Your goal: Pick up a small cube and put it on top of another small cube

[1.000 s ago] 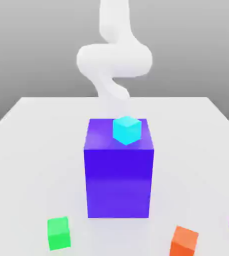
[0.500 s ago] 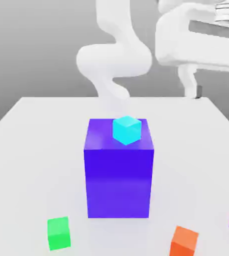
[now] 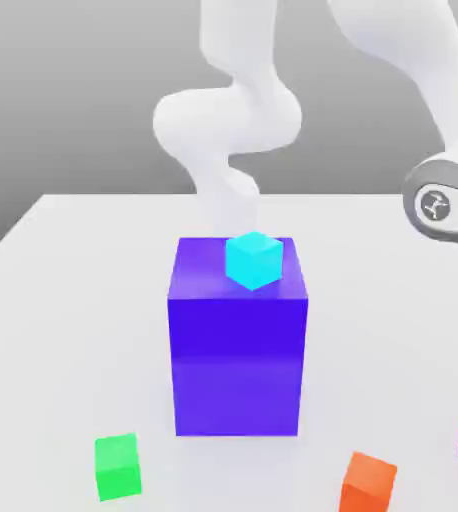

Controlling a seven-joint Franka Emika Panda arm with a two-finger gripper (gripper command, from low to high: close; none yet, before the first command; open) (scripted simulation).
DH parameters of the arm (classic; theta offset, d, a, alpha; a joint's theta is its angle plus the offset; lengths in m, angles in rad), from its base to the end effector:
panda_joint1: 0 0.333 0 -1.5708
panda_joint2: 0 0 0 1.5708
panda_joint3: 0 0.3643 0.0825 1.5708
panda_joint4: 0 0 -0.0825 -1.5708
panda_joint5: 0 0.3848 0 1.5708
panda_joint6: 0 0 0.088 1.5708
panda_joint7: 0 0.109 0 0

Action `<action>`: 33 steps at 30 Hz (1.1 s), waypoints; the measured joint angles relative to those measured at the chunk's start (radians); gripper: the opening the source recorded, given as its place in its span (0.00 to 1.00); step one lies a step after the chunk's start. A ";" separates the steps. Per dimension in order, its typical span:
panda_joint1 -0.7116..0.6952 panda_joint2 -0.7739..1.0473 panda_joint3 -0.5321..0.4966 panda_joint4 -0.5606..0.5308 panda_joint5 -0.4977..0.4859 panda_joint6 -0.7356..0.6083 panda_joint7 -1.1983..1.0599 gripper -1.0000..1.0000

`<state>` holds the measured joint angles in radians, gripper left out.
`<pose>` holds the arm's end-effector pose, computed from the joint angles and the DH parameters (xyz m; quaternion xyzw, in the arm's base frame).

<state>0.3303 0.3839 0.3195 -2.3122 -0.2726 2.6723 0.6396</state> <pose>0.4247 0.3335 0.2279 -0.9933 -0.1156 -0.0049 0.0004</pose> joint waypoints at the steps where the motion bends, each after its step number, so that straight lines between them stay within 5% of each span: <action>1: 0.015 0.036 -0.015 0.007 -0.018 0.024 0.011 0.50; 3: 0.049 0.109 -0.055 0.024 -0.054 0.077 0.036 0.50; 4: 0.063 0.133 -0.070 0.030 -0.065 0.095 0.044 0.00; 11: 0.063 0.134 -0.070 0.030 -0.067 0.095 0.045 0.00; 16: -0.005 -0.018 -0.016 -0.012 0.031 -0.011 -0.009 0.00; 29: -0.337 -0.235 -0.330 -0.182 0.240 -0.037 0.207 0.00; 33: -0.447 -0.173 -0.424 -0.192 0.323 0.040 0.259 0.00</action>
<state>-0.1168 0.2107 -0.1049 -2.5046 0.0504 2.7119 0.8982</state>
